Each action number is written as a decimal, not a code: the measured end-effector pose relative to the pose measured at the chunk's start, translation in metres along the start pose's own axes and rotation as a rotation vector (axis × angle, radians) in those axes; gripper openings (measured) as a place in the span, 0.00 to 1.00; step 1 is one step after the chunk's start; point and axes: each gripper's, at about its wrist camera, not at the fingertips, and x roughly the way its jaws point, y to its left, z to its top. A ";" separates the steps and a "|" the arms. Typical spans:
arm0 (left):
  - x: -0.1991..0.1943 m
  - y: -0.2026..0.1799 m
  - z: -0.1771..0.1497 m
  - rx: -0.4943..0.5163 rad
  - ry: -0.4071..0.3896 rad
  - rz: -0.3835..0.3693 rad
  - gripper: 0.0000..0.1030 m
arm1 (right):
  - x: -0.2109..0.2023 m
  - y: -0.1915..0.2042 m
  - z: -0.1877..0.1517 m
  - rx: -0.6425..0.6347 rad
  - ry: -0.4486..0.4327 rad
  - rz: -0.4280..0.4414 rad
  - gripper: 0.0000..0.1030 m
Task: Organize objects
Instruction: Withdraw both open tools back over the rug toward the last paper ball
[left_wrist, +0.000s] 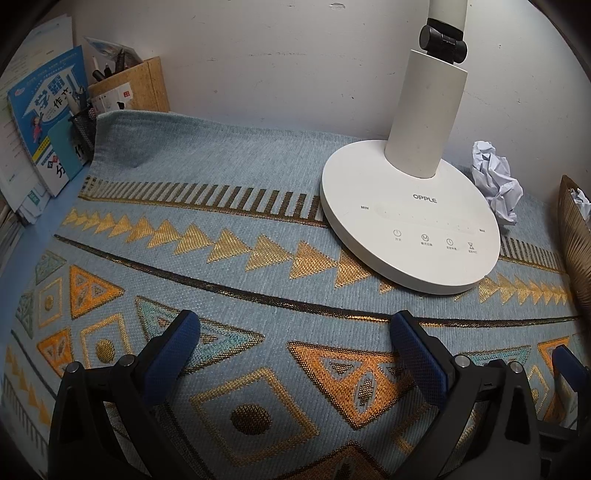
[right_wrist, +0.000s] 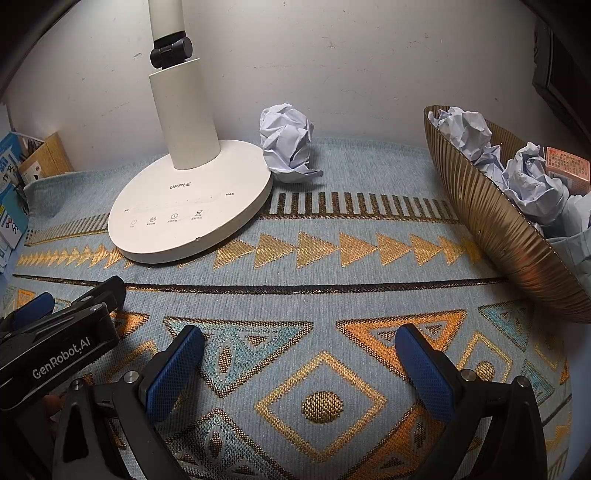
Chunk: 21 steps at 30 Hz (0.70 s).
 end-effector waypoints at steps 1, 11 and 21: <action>-0.002 -0.001 -0.001 0.000 0.000 0.000 1.00 | 0.000 0.000 0.000 -0.001 0.000 0.001 1.00; -0.012 -0.006 -0.006 -0.003 -0.001 0.003 1.00 | -0.001 -0.001 0.000 -0.002 0.000 0.000 1.00; -0.018 -0.010 -0.011 -0.006 -0.002 0.006 1.00 | 0.003 -0.007 0.002 -0.007 -0.009 0.041 1.00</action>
